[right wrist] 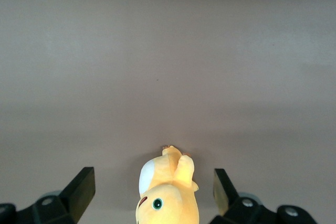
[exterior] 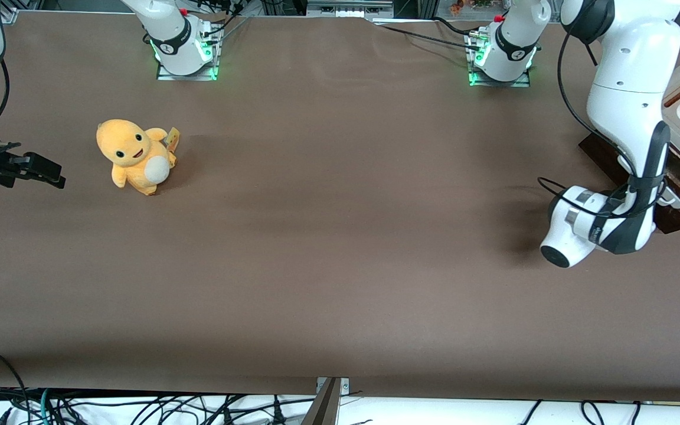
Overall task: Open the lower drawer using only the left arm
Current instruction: 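Pull the handle with the left gripper, sliding the drawer out of the cabinet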
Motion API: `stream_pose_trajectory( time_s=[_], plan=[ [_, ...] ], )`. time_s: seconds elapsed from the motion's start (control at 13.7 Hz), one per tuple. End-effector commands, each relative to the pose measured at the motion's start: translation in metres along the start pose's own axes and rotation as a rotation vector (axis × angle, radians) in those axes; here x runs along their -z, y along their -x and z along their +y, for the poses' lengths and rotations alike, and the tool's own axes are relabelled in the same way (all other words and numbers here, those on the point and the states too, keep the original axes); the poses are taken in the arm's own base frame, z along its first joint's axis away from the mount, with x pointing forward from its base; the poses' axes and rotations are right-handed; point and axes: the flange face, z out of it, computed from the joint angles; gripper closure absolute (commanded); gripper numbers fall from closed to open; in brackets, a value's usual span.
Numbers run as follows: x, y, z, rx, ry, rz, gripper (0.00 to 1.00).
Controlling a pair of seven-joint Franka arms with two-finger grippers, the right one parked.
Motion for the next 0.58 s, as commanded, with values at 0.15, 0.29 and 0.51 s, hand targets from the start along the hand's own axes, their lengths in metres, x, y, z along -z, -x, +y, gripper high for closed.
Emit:
stream_pose_trajectory(
  time_s=[0.15, 0.29, 0.51],
  plan=[
    [0.0382, 0.0046, -0.0095, 0.034, 0.026, 0.005, 0.96],
    [0.0363, 0.0038, -0.0088, 0.032, 0.025, 0.002, 0.95],
    [0.029, 0.0029, -0.0025, 0.022, 0.017, -0.01, 0.89]
  ],
)
